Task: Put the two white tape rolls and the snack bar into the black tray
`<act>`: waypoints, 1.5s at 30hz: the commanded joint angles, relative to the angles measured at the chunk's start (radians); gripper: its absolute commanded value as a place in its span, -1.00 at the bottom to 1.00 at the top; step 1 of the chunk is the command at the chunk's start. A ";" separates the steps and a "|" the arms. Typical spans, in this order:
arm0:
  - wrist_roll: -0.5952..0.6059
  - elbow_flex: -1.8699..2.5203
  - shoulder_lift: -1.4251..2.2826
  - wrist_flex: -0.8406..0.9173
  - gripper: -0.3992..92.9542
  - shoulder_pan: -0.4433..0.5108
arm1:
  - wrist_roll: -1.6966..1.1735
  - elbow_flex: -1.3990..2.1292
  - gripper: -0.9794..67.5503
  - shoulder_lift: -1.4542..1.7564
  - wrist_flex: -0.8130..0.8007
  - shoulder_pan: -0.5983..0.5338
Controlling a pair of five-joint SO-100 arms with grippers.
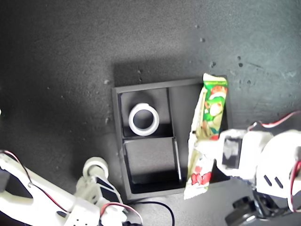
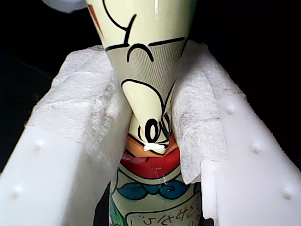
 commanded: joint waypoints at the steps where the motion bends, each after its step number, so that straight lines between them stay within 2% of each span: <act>1: 0.008 0.003 0.120 0.023 -0.99 -0.009 | 0.021 0.043 -0.97 0.015 -0.048 0.020; 2: 0.012 0.038 0.172 0.023 -0.99 -0.011 | 0.026 0.063 -0.83 0.015 -0.054 0.025; 4: 0.032 0.104 0.287 0.023 -0.99 -0.021 | 0.043 0.101 -0.25 0.015 -0.058 0.031; 5: 0.051 0.126 0.344 0.023 -0.99 -0.029 | 0.049 0.118 -0.15 0.015 -0.058 0.032; 7: 0.098 0.140 0.451 0.023 -0.99 -0.049 | 0.057 0.147 -0.04 0.015 -0.057 0.037; 11: 0.253 0.048 0.571 0.023 -0.99 -0.115 | 0.060 0.137 -0.01 0.028 -0.018 0.028; 12: 0.296 -0.018 0.565 0.023 -0.99 -0.133 | 0.063 0.100 -0.02 0.028 0.017 0.025; 13: 0.336 -0.104 0.537 0.021 -0.99 -0.150 | 0.074 0.055 -0.12 0.028 0.055 0.023; 15: 0.405 -0.265 0.457 0.021 -0.99 -0.183 | 0.112 -0.064 -0.43 0.026 0.156 0.021; 19: 0.456 -0.451 0.288 0.021 -0.99 -0.227 | 0.256 -0.310 -0.79 0.028 0.373 0.025; 20: 0.457 -0.506 0.235 0.021 -0.99 -0.229 | 0.319 -0.368 -0.98 0.028 0.420 0.029; 24: 0.442 -0.626 0.061 0.023 -0.99 -0.213 | 0.569 -0.621 -0.98 0.028 0.588 0.040; 34: 0.377 -0.753 -0.199 0.025 -0.99 -0.198 | 1.028 -0.815 -0.99 0.112 0.589 0.061; 40: 0.360 -0.764 -0.225 0.026 -0.67 -0.196 | 1.123 -0.899 -0.99 0.112 0.589 0.080; 45: 0.368 -0.732 -0.155 0.026 -0.61 -0.198 | 1.161 -0.868 -0.99 0.126 0.591 0.058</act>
